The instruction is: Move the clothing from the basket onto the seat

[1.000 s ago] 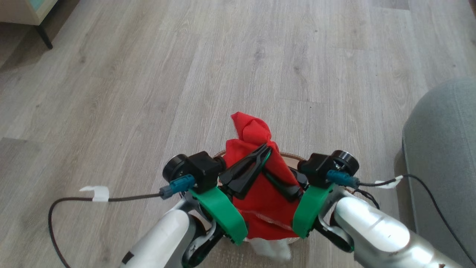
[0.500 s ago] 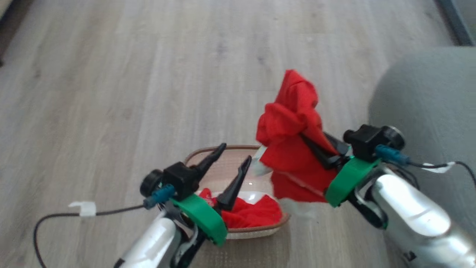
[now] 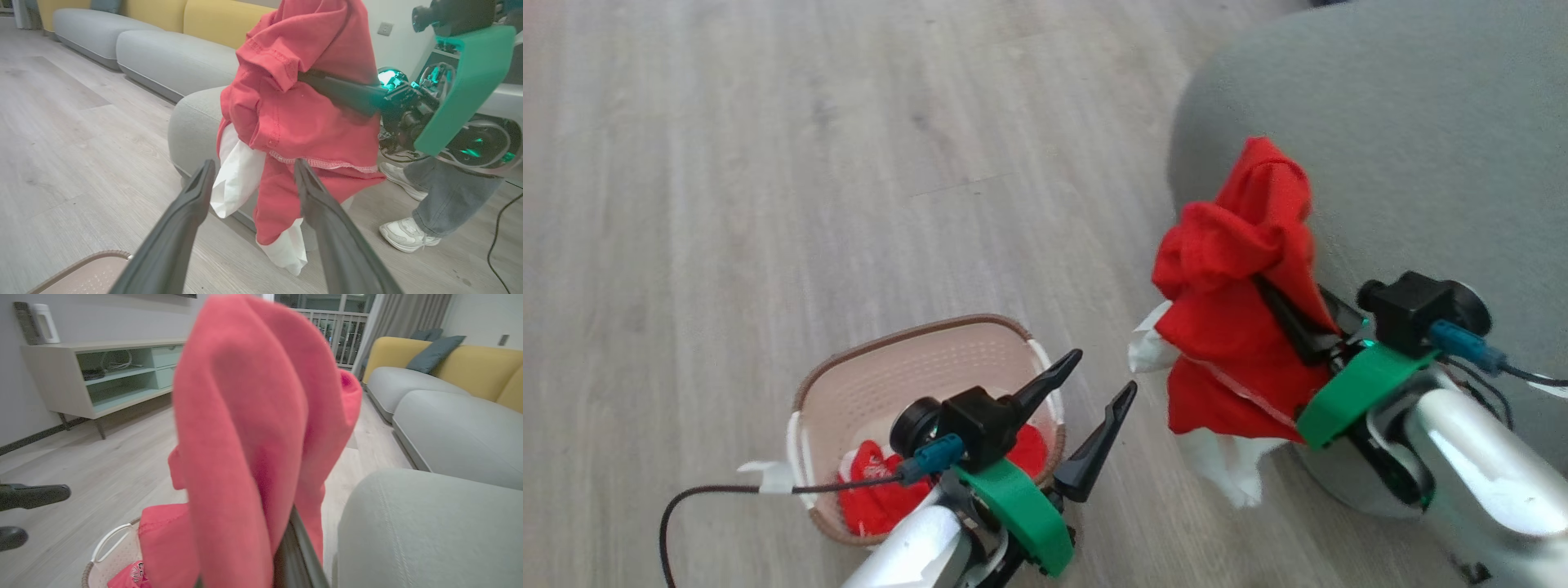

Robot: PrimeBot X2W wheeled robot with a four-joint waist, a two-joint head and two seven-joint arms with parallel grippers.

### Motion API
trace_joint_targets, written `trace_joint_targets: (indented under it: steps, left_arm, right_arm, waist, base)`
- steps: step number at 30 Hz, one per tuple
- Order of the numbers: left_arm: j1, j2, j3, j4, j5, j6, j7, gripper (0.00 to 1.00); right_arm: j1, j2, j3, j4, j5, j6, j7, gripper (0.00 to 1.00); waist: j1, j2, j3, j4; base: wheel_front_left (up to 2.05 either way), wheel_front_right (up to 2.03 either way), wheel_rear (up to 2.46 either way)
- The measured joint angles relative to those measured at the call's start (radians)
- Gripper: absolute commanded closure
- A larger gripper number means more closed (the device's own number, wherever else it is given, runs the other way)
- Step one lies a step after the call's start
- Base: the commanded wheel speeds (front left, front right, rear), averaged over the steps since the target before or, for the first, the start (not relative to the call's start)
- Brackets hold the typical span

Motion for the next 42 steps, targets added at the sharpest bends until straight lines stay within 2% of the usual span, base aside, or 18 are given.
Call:
trace_joint_targets:
  steps: [7, 15, 18, 22, 24, 32, 35, 40, 42]
  left_arm:
    - [0.002, -0.004, 0.000, 0.001, 0.000, -0.008, 0.000, 0.00]
    - [0.001, -0.005, 0.000, 0.008, 0.012, -0.008, 0.000, 0.00]
    - [-0.008, -0.005, 0.007, 0.010, 0.019, -0.008, 0.000, 0.00]
    - [-0.071, 0.007, 0.023, 0.029, 0.046, -0.008, -0.001, 0.00]
    - [-0.090, 0.010, 0.030, 0.029, 0.046, -0.008, -0.001, 0.00]
    - [-0.190, 0.040, 0.131, 0.034, 0.067, -0.008, -0.001, 0.00]
    - [-0.194, 0.057, 0.142, 0.031, 0.072, -0.008, -0.001, 0.00]
    - [-0.199, 0.081, 0.172, -0.005, 0.091, -0.008, -0.001, 0.00]
    - [-0.214, 0.092, 0.189, -0.041, 0.099, -0.008, -0.002, 0.00]
  right_arm:
    - [0.037, -0.017, -0.064, -0.023, -0.007, 0.000, 0.000, 1.00]
    - [0.057, -0.012, -0.138, -0.026, -0.018, 0.000, 0.000, 1.00]
    - [0.032, 0.033, -0.209, -0.006, -0.026, 0.000, 0.000, 1.00]
    - [-0.129, 0.105, -0.274, 0.037, -0.055, 0.000, 0.000, 1.00]
    - [-0.185, 0.111, -0.294, 0.050, -0.074, 0.000, 0.000, 1.00]
    - [-0.609, 0.098, -0.555, 0.256, -0.138, 0.000, 0.000, 1.00]
    - [-0.764, 0.065, -0.674, 0.332, -0.189, 0.000, 0.000, 1.00]
    - [-0.983, -0.038, -0.870, 0.436, -0.275, 0.000, 0.012, 1.00]
    - [-1.048, -0.086, -0.953, 0.496, -0.351, 0.000, 0.037, 1.00]
  waist:
    - [0.0000, 0.0000, 0.012, -0.072]
    - [0.0000, 0.0000, 0.063, -0.066]
    - [0.0000, 0.0000, 0.110, -0.058]
    - [0.0002, 0.0000, 0.198, -0.041]
    - [0.0002, 0.0000, 0.223, -0.034]
    - [0.0004, -0.0001, 0.446, 0.034]
    - [0.0005, -0.0002, 0.532, 0.059]
    - [0.0003, -0.0002, 0.653, 0.099]
    - [0.0002, -0.0002, 0.713, 0.119]
  base:
    - [0.00, 0.00, 0.00]
    - [0.00, 0.00, 0.00]
    - [0.00, 0.00, 0.00]
    - [0.00, 0.00, 0.00]
    - [0.00, 0.00, 0.00]
    - [0.00, 0.00, 0.00]
    - [0.00, 0.00, 0.00]
    - [0.00, 0.00, 0.00]
    - [0.00, 0.00, 0.00]
